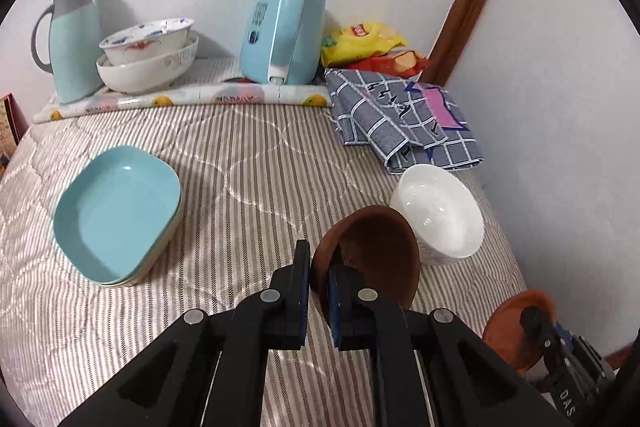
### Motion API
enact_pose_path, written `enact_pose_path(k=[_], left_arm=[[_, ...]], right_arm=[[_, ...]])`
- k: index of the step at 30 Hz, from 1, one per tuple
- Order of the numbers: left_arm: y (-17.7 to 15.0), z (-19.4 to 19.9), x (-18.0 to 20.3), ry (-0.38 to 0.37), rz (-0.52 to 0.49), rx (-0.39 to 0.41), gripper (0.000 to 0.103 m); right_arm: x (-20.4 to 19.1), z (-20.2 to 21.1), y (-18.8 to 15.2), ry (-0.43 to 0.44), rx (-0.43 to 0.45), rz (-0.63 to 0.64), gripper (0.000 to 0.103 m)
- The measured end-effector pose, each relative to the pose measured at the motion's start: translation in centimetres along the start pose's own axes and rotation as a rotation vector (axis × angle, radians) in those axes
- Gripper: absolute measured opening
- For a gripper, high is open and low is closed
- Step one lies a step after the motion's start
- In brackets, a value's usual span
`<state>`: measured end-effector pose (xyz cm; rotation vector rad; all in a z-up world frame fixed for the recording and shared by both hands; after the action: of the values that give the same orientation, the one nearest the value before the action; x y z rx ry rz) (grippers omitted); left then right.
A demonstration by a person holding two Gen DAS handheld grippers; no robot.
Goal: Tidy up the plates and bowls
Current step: 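Carry the right tool's brown bowl into the white bowl while the left tool holds its bowl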
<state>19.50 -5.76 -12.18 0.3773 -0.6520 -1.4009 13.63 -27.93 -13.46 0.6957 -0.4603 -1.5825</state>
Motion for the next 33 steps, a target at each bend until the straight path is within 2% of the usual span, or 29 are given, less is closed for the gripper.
enact_pose_path(k=[17, 33], left_arm=[[0.4, 3.7, 1.3, -0.023, -0.063, 0.054, 0.008], [2.2, 2.7, 1.0, -0.014, -0.055, 0.06, 0.008]], right_arm=[[-1.2, 3.1, 1.9, -0.032, 0.074, -0.009, 0.009], [-1.5, 1.0, 4.0, -0.033, 0.067, -0.006, 0.009]])
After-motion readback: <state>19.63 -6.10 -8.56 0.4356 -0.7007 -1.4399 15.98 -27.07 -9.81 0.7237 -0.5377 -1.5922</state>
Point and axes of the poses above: each gripper's, at about its wrist camera, not at the fingertips, and z roughly against the way its jaws point, x to its right, y to its top, the point moved 5 cm from there along -z, roughly the way its jaws point, and after that the axes turned 1 degree about y, right-handed, at the moved point
